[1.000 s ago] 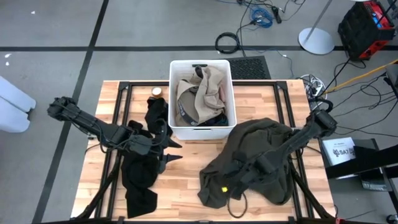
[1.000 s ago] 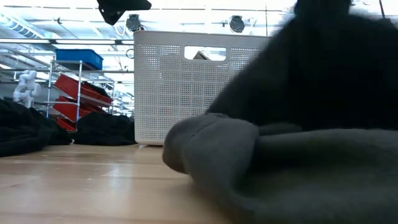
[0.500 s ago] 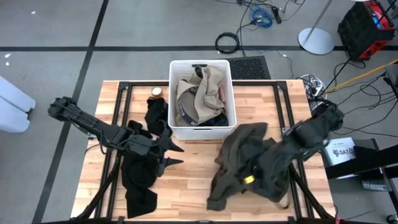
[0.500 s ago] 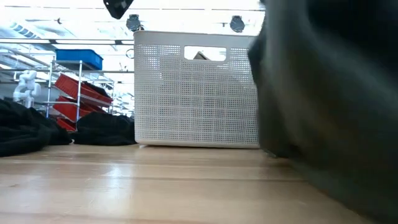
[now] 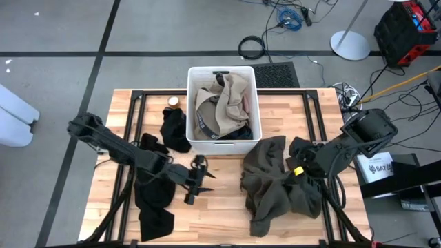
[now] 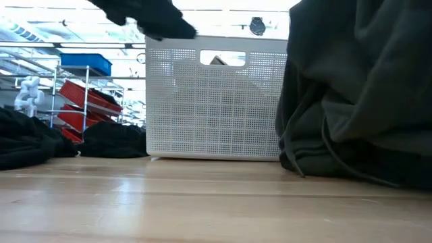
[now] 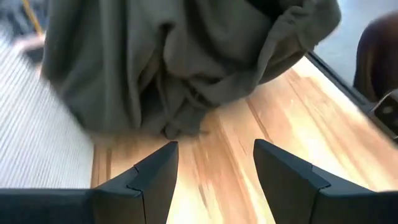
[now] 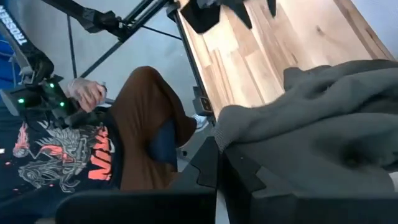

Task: Fold laundry
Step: Fold the black jacket into the white laundry bin

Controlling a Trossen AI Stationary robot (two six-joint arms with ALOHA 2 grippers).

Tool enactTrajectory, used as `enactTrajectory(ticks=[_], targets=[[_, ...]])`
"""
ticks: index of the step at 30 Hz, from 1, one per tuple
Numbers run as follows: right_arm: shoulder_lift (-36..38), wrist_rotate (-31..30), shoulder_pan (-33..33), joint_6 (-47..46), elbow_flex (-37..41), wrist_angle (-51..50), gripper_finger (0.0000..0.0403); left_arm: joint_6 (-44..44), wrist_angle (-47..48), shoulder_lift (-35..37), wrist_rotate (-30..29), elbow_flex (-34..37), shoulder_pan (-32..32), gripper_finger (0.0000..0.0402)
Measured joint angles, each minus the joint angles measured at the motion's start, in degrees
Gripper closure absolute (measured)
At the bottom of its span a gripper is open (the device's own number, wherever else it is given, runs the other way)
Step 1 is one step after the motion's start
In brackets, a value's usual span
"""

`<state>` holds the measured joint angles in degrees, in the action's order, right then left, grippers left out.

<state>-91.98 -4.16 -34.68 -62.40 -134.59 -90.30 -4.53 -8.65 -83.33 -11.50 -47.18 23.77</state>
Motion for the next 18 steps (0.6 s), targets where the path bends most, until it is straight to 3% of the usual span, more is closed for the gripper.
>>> enactTrajectory(ticks=[6, 11, 18], targets=[[-0.04, -0.17, 0.07, 1.57, 1.29, 0.31, 0.0403, -5.12, -18.08, -10.78, -1.14, 0.0, -0.14, 0.0183], [-0.09, -0.02, -0.14, 1.7, 1.52, 0.28, 0.0403, -9.38, -31.08, -19.03, -7.54, -0.01, -1.3, 0.0183], [-0.09, -0.24, -0.28, 1.98, 1.52, 0.28, 0.0403, -9.58, -33.84, -27.94, -11.19, -5.21, -3.23, 0.0183]])
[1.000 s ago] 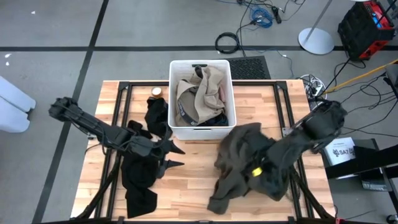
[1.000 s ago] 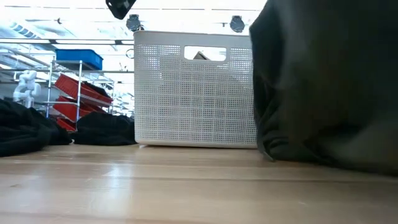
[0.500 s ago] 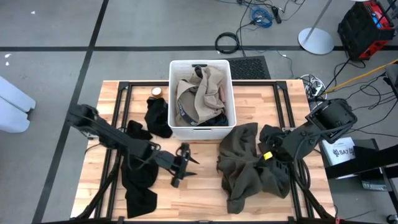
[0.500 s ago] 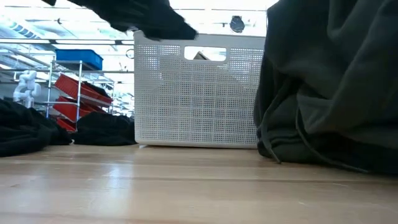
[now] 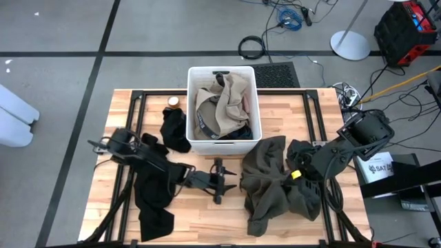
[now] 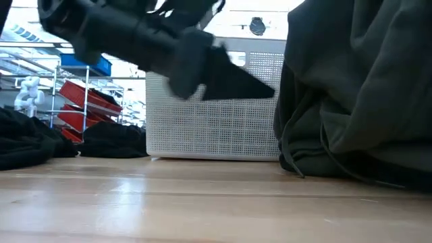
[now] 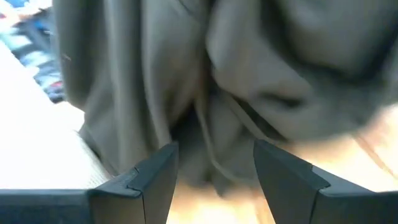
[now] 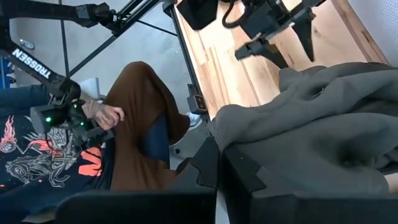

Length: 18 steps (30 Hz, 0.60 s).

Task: Fold laundry
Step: Fold the black jacket into the white laundry bin

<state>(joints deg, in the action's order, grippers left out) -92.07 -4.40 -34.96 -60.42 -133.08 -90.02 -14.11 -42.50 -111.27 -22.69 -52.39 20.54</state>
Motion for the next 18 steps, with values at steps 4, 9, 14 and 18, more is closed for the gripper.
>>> enactTrajectory(ticks=[4, 9, 14, 18], targets=[[0.0, -0.04, 0.0, 0.0, 0.0, 0.02, 0.0403, -3.96, 0.85, -2.56, -7.41, -5.47, 0.06, 0.0183], [0.0, -0.09, 0.0, 0.0, 0.0, -0.02, 0.0403, -4.25, 2.63, -5.4, -9.15, -9.38, 0.1, 0.0183], [0.0, -0.28, 0.13, 0.14, 0.0, 0.0, 0.0403, -4.26, 2.7, -8.5, -11.15, -12.01, -1.22, 0.0183], [0.0, -0.37, 0.11, 1.16, 0.0, 0.0, 0.0403, -4.28, 2.74, -9.65, -13.79, -13.38, -3.08, 0.0183]])
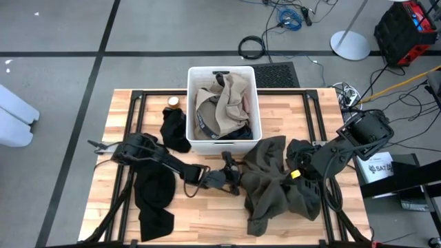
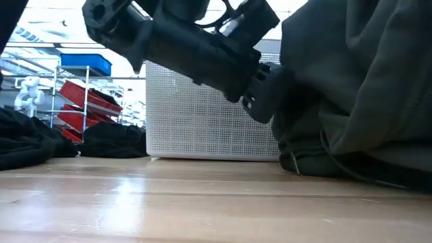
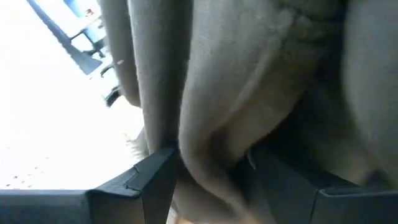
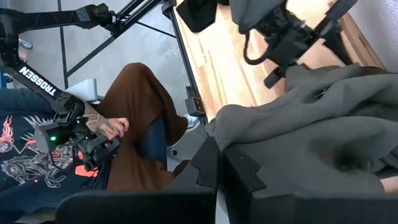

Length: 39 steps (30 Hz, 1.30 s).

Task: Fold laundry
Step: Fold the black jacket into the white laundry bin

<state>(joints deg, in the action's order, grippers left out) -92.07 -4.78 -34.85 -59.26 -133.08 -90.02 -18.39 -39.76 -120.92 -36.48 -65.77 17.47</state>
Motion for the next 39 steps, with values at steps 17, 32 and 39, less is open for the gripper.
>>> enactTrajectory(ticks=[17, 32, 39], targets=[[-0.31, -1.48, -1.65, 2.09, -0.02, 0.04, 0.0403, -29.42, 4.81, 19.74, -23.33, -0.51, 15.06, 0.0394], [0.06, -29.37, -9.97, 28.71, -1.92, 11.74, 0.0403, -43.57, 4.39, 49.6, -23.24, -8.87, 32.7, 0.0397], [2.08, -53.32, -11.02, 69.47, -1.88, 47.43, 0.0403, -44.9, 4.52, 51.11, -15.06, -23.32, 32.55, 0.0397]])
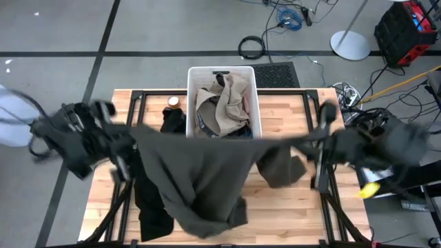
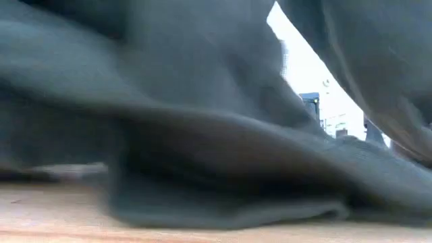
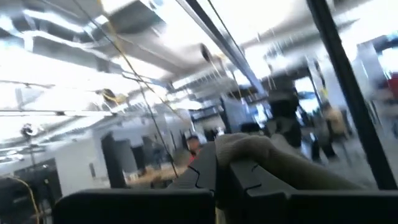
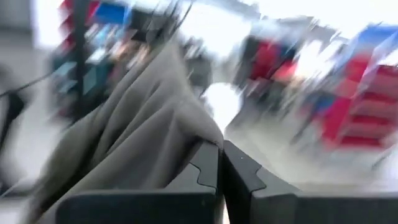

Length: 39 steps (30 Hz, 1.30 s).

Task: Fold laundry
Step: Fold the black jacket into the white laundry bin

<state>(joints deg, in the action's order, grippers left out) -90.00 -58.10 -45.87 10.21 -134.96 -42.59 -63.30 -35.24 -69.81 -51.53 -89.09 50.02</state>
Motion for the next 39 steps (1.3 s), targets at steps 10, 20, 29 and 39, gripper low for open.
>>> enactTrajectory(ticks=[10, 20, 29, 39], targets=[[-1.2, 12.61, 2.47, 46.45, 0.02, 51.19, 0.0402, 3.0, 12.16, -2.52, 3.37, -19.41, -1.63, 0.0397], [-0.72, -7.87, -1.48, 26.36, -0.09, 27.01, 0.0402, 14.55, 34.75, -4.67, -4.38, -20.57, 1.17, 0.0398], [-3.5, -8.37, -14.57, 11.01, -0.09, 16.61, 0.0402, 21.01, 43.68, -10.24, -8.81, -20.53, 11.77, 0.0398], [-17.24, -9.97, -23.04, 3.58, -0.09, 18.5, 0.0403, 25.52, 43.52, -22.47, -9.55, -20.5, 19.62, 0.0396]])
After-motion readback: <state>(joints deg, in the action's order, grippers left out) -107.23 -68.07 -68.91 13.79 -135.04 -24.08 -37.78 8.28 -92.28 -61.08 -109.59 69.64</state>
